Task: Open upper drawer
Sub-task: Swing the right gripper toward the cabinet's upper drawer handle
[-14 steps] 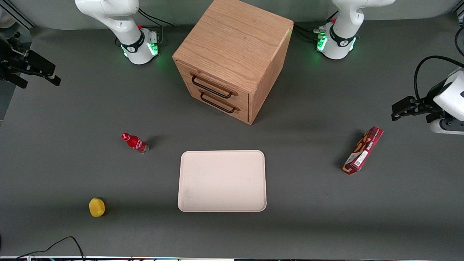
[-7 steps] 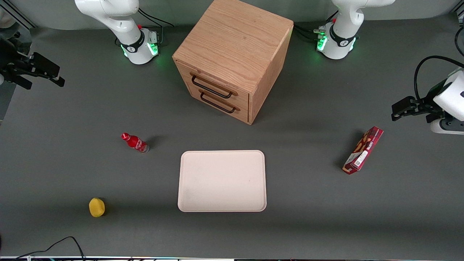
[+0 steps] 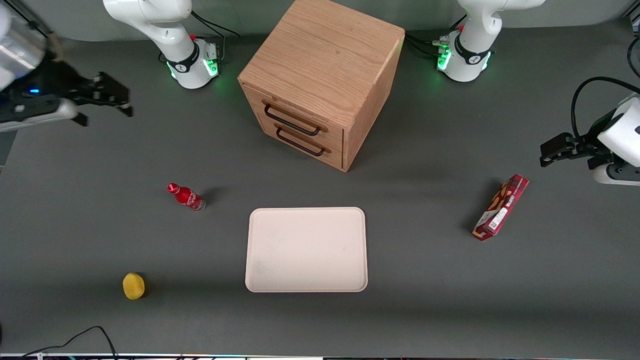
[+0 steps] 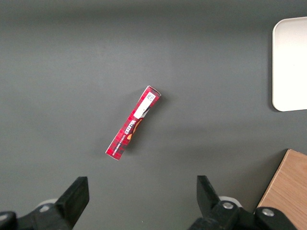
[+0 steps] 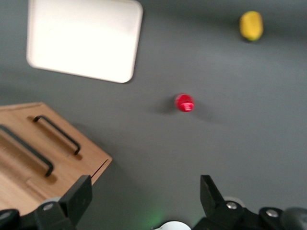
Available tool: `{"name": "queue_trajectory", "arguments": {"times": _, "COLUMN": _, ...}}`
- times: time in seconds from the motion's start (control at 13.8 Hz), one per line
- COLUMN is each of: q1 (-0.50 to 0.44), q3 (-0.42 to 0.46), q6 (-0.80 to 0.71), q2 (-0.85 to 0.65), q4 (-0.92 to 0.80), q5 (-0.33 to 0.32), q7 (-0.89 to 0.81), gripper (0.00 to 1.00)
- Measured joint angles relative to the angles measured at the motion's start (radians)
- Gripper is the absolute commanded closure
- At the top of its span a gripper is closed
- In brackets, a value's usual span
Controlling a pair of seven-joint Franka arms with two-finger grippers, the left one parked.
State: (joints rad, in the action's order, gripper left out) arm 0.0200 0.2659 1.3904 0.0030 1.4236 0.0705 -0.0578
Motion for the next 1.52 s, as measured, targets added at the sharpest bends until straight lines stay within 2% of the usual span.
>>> {"name": "queue_trajectory", "arguments": {"times": 0.22, "q1": -0.009, "q3": 0.065, "q6": 0.005, "q2": 0.018, "q4": 0.005, "q5": 0.028, "q7": 0.013, "gripper": 0.0}}
{"name": "queue_trajectory", "arguments": {"times": 0.51, "q1": -0.012, "q3": 0.144, "q6": 0.061, "q2": 0.068, "q4": 0.018, "q5": 0.034, "q7": 0.118, "gripper": 0.0}}
{"name": "queue_trajectory", "arguments": {"times": 1.16, "q1": -0.02, "q3": 0.322, "q6": 0.333, "q2": 0.098, "q4": 0.241, "q5": 0.034, "q7": 0.408, "gripper": 0.0}}
{"name": "queue_trajectory", "arguments": {"times": 1.52, "q1": -0.02, "q3": 0.369, "q6": 0.484, "q2": 0.099, "q4": 0.361, "q5": 0.034, "q7": 0.491, "gripper": 0.0}}
